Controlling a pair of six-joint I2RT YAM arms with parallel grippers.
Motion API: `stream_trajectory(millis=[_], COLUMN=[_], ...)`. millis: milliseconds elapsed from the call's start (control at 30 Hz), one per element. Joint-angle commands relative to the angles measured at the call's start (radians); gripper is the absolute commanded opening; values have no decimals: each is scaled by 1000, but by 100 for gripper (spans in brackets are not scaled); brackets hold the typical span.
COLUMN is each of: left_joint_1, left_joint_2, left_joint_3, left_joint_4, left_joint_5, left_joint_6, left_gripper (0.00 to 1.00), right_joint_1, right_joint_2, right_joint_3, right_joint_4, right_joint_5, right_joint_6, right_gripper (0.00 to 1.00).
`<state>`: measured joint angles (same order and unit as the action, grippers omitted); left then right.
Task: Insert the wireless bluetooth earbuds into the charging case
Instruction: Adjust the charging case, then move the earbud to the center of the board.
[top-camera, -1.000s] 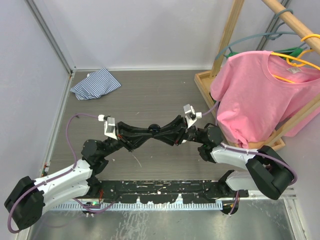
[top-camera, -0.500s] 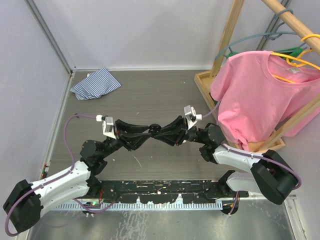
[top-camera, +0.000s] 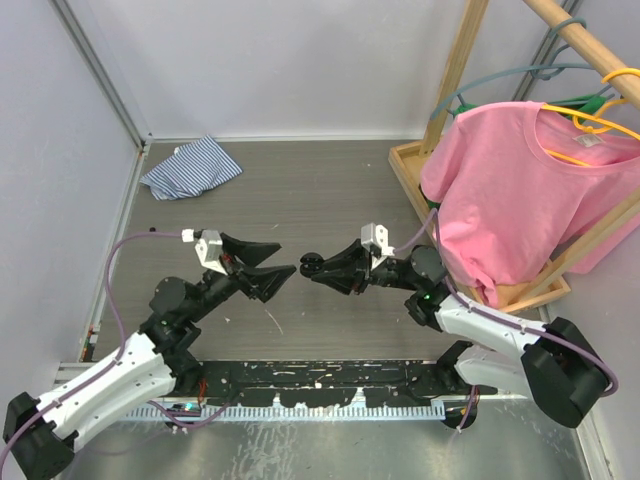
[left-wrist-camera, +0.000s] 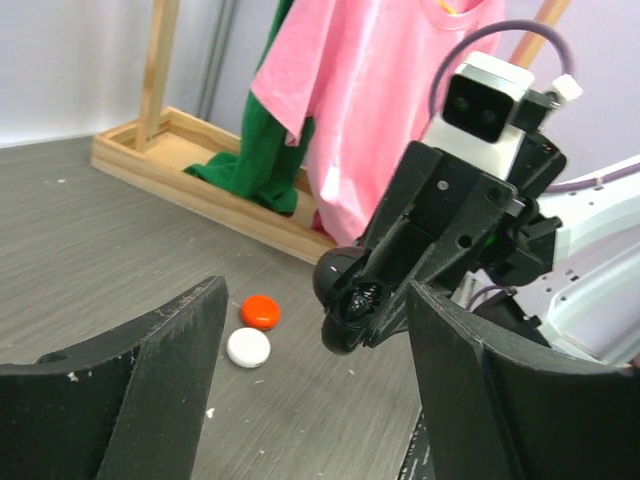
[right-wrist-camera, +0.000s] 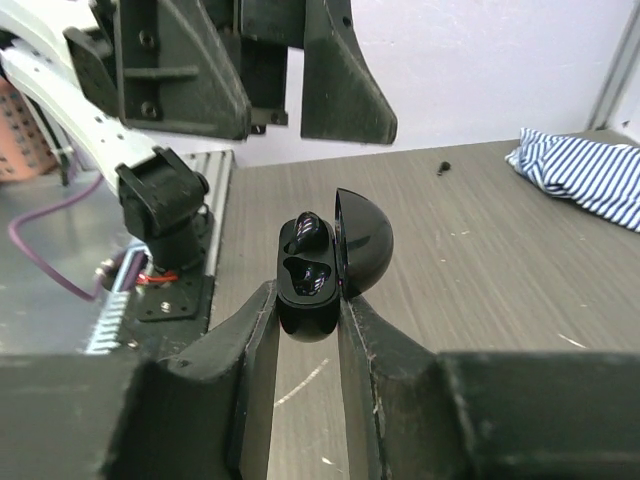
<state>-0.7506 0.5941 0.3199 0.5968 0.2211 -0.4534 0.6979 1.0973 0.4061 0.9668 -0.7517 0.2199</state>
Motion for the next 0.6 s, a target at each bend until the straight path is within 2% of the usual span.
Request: stream_trajectory(millis=[0,167,333,567], left_joint_1=[0,-1,1,9], left_joint_2=[-47,-47,36,168], left_joint_3=[94,172,290,393], left_joint_4=[-244,-455,-690,-822], left_joint_5=[-86,-166,-285,-450], left_joint_6=[72,102,127,134], left_gripper=[75,81,83,87], right_joint_1=[-2,-3,-2,-2], right_joint_2=[-54,-93,-106,-60], right_joint_3=[-13,-65,-126,-222], right_joint_4=[-30,-71,-73,103], right_joint_5=[23,68,132,262], right_joint_6=[-198,-329,-393,-434], right_gripper=[5,5,6,6])
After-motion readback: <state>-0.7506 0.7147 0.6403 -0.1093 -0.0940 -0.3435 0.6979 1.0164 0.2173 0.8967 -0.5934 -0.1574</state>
